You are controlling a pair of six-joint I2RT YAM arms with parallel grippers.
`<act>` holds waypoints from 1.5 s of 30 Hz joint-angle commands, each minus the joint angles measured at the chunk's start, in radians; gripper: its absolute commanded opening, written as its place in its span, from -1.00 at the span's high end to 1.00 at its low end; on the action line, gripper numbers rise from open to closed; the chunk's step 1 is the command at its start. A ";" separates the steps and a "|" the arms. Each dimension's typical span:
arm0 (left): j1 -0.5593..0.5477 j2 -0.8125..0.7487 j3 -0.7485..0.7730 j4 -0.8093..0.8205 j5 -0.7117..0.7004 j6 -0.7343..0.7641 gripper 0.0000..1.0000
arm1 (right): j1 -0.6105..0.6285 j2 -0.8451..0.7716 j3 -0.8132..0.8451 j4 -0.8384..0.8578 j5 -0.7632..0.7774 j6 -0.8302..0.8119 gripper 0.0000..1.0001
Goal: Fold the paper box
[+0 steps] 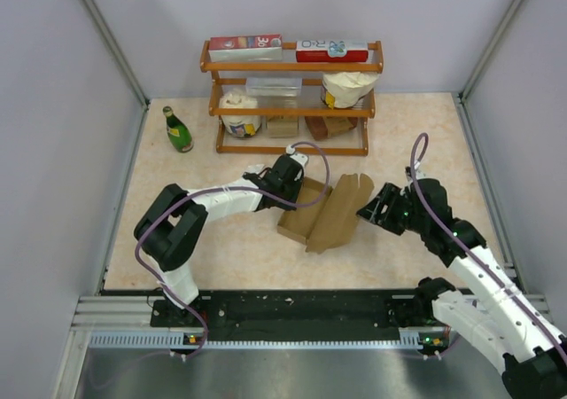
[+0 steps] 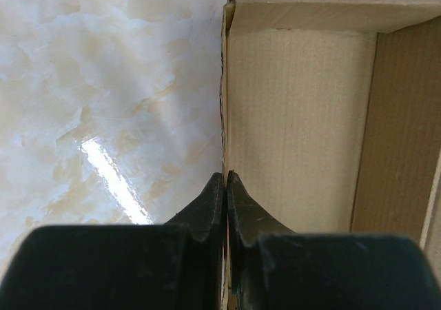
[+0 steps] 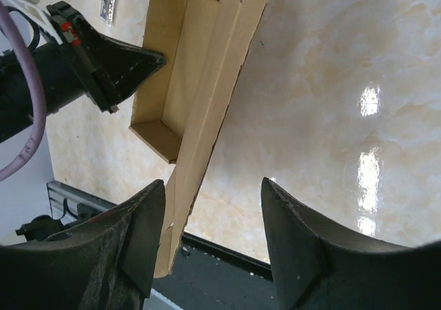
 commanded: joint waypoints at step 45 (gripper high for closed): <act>0.280 -0.063 0.214 -0.178 -0.049 0.015 -0.75 | -0.008 0.191 0.285 -0.122 0.003 -0.242 1.00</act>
